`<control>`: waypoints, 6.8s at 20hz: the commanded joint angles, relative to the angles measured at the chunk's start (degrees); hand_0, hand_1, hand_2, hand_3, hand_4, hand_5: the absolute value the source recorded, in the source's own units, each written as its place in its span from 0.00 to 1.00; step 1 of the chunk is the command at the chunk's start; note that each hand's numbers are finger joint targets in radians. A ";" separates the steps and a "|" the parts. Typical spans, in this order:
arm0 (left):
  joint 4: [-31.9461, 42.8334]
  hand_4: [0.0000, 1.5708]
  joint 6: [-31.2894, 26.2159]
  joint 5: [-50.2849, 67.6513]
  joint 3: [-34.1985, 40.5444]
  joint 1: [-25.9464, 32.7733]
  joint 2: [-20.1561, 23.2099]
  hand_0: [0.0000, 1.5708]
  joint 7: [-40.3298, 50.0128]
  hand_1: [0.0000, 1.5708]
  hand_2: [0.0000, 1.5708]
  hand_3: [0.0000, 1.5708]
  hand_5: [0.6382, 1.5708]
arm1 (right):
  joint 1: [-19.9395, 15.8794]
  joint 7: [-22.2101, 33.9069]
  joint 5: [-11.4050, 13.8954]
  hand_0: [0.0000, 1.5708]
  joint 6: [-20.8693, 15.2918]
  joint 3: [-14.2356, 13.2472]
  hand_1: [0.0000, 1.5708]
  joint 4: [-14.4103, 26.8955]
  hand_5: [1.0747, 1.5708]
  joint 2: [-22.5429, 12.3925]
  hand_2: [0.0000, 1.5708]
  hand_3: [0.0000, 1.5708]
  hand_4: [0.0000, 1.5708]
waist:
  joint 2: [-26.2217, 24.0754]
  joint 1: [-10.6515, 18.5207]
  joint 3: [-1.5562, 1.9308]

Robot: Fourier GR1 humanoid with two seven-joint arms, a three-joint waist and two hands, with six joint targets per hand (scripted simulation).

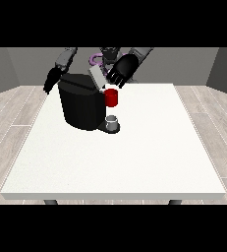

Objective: Insert the coffee pod into the coffee machine and close the lid

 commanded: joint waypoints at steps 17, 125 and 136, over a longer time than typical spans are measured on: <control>3.53 0.26 -0.18 -0.84 0.93 -3.91 1.30 0.74 -1.05 0.74 0.79 0.76 1.00 | -2.85 0.38 0.00 0.00 -0.55 -0.60 0.00 0.43 1.00 -0.21 0.00 0.00 0.00 | 3.55 -1.21 0.00; -15.00 0.25 6.84 28.22 4.89 45.18 -24.96 0.00 -11.85 0.00 0.00 0.00 1.00 | -0.82 2.99 -11.78 0.00 11.16 -10.98 0.00 6.87 1.00 -9.06 0.00 0.00 0.00 | -23.90 30.61 0.02; -27.88 0.17 11.25 31.49 1.74 52.41 -24.92 0.00 -6.18 0.00 0.00 0.00 1.00 | -6.07 8.53 -11.39 0.00 9.52 -6.50 0.00 10.10 1.00 -5.02 0.00 0.00 0.00 | -20.42 26.60 -0.01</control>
